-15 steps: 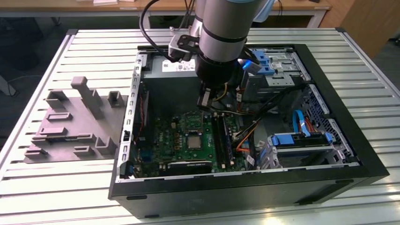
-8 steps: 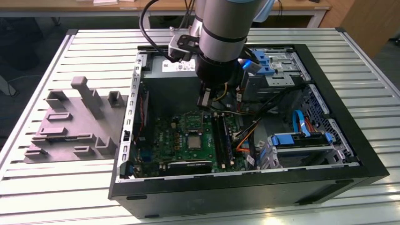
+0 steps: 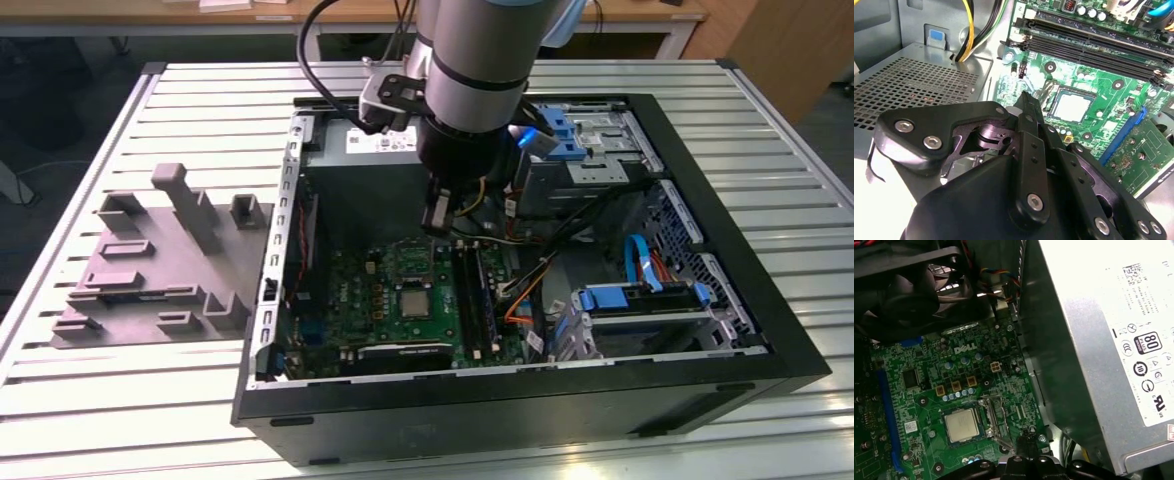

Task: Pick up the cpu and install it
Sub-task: 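Close the cpu cover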

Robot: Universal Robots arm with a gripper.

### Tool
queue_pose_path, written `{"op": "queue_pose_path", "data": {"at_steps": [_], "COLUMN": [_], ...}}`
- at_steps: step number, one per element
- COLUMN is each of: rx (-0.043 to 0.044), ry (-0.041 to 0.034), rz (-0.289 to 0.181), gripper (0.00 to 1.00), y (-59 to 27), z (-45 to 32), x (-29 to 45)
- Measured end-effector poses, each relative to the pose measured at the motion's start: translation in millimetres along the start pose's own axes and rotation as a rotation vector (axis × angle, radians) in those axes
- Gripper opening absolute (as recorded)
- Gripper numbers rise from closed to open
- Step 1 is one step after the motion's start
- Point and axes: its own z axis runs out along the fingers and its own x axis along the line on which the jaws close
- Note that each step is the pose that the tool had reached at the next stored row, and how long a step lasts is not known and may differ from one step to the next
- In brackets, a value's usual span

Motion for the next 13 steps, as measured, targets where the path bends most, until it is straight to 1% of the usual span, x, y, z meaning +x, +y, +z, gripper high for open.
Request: {"op": "queue_pose_path", "data": {"at_steps": [8, 13], "rx": [-0.0003, -0.0008], "ry": [0.0016, -0.0005], "rz": [-0.014, -0.015], "gripper": [0.11, 0.11], "y": [0.0, 0.0], "z": [-0.2, -0.5], "x": [1.3, 1.3]}}
